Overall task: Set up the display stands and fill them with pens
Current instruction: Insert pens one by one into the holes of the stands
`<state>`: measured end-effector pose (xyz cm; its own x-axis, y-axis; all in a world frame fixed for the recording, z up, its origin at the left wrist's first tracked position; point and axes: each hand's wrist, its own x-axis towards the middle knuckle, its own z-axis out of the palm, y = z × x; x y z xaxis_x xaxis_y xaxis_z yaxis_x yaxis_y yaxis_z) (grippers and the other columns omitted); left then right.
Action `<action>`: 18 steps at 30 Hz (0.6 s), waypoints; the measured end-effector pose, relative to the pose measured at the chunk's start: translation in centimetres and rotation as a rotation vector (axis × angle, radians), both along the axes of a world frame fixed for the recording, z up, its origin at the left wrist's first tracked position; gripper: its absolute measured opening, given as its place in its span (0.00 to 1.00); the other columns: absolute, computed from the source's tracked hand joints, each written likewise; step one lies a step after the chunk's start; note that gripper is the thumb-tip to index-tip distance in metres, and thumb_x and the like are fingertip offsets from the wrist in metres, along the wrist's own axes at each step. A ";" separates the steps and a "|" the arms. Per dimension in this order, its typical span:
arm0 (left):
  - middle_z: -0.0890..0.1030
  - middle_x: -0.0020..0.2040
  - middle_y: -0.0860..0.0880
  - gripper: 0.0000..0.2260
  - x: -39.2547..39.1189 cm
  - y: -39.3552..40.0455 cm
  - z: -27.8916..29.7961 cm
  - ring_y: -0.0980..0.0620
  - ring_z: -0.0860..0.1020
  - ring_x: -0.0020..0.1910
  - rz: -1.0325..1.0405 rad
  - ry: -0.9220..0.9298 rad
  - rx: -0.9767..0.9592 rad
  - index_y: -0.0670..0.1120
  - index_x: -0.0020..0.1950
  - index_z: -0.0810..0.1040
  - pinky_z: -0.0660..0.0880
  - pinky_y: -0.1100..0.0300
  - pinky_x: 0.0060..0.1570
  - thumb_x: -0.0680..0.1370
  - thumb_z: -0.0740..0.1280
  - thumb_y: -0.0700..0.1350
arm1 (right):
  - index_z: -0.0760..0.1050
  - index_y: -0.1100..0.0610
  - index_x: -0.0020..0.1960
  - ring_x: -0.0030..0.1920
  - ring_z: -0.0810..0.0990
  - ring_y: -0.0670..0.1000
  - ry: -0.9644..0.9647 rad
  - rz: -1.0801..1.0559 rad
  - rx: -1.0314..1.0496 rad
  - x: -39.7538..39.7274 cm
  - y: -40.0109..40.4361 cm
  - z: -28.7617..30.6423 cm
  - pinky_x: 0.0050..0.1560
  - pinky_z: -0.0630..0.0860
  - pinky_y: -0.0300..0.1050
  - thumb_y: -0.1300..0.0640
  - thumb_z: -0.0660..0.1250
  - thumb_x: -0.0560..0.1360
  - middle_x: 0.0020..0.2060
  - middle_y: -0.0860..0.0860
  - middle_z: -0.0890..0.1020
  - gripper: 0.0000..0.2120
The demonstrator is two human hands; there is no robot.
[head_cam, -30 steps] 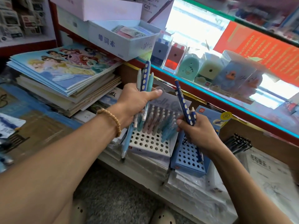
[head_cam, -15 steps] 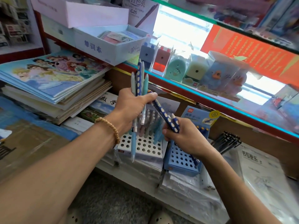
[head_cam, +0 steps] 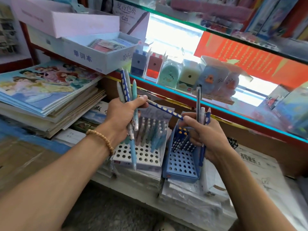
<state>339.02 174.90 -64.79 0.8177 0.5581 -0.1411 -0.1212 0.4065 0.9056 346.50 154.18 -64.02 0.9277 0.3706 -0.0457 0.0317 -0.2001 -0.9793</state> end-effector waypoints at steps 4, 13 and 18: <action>0.83 0.35 0.48 0.06 -0.1 -0.1 0.1 0.54 0.81 0.33 -0.028 0.013 0.253 0.42 0.39 0.82 0.78 0.60 0.36 0.74 0.75 0.43 | 0.83 0.49 0.47 0.38 0.83 0.44 -0.439 -0.123 -0.398 0.4 -0.8 0.5 0.38 0.76 0.36 0.50 0.72 0.76 0.38 0.47 0.85 0.03; 0.84 0.43 0.41 0.10 -0.4 -2.4 0.5 0.46 0.85 0.43 -0.276 -0.041 0.324 0.38 0.48 0.81 0.82 0.51 0.45 0.72 0.74 0.42 | 0.83 0.58 0.45 0.35 0.82 0.43 -0.255 0.290 -0.110 -2.2 2.5 0.3 0.38 0.75 0.33 0.64 0.73 0.75 0.35 0.51 0.85 0.02; 0.83 0.43 0.47 0.15 -0.3 -2.7 -0.3 0.54 0.84 0.44 -0.312 -0.023 0.380 0.41 0.47 0.82 0.79 0.64 0.43 0.66 0.74 0.48 | 0.80 0.59 0.49 0.25 0.68 0.47 0.006 0.176 0.161 -1.9 1.3 0.4 0.24 0.68 0.36 0.61 0.68 0.76 0.41 0.55 0.86 0.03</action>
